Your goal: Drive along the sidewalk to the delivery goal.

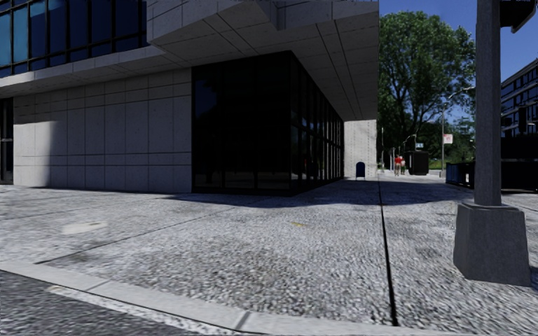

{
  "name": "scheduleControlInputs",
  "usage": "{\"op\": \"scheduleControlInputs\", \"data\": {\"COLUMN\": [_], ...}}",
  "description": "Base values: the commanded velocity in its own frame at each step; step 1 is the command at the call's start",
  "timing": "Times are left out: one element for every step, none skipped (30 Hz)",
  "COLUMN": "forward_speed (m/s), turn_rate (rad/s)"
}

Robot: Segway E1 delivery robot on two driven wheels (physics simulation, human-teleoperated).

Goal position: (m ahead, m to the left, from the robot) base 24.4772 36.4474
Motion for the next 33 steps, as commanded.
{"op": "scheduleControlInputs", "data": {"forward_speed": [2.0,2.0,2.0,2.0,2.0,2.0,2.0,2.0,2.0,2.0,2.0,2.0,2.0,2.0,2.0,2.0,2.0,2.0,2.0,2.0,2.0,2.0,2.0,2.0,2.0,2.0,2.0,2.0,2.0,2.0,2.0,2.0,2.0], "turn_rate": [0.68,0.68,0.68,0.69,0.69,0.69,0.7,0.7,0.7,0.7,0.7,0.7,0.7,0.7,0.7,0.7,0.7,0.7,0.7,0.7,0.7,0.7,0.7,0.7,0.7,0.7,0.7,0.7,0.7,0.7,0.7,0.7,0.7]}}
